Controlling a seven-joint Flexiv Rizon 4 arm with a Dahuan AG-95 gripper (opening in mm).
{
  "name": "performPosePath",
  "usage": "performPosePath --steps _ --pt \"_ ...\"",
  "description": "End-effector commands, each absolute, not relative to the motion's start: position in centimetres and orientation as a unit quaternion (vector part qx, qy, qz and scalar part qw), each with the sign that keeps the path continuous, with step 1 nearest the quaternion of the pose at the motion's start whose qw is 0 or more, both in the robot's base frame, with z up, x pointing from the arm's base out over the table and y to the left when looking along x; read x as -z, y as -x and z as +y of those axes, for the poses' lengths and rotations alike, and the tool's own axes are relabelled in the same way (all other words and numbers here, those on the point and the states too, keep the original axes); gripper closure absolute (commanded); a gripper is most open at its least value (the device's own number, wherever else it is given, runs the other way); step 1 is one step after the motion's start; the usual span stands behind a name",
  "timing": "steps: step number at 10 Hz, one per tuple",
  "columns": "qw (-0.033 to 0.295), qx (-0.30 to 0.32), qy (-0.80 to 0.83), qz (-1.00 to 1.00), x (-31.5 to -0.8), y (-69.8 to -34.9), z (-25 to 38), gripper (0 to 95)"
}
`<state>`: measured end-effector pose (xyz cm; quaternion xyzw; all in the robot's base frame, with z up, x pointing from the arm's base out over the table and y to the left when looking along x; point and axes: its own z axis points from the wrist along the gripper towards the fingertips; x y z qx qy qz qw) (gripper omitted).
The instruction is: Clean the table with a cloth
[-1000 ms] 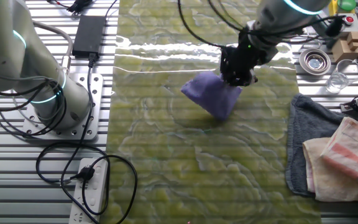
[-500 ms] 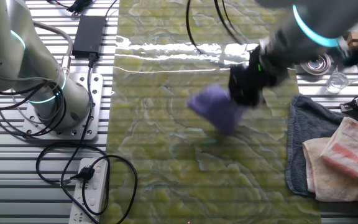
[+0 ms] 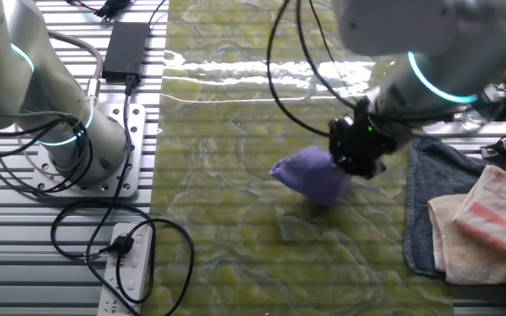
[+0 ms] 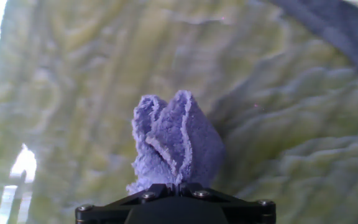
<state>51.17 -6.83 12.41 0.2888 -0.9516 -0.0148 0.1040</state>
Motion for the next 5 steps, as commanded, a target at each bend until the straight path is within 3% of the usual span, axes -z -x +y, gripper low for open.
performPosePath --steps 1,5 --pt "0.105 0.013 -0.263 -0.959 -13.7 -51.5 -2.8 95.0" --pt "0.104 0.011 -0.217 -0.971 -15.0 -51.2 1.4 95.0"
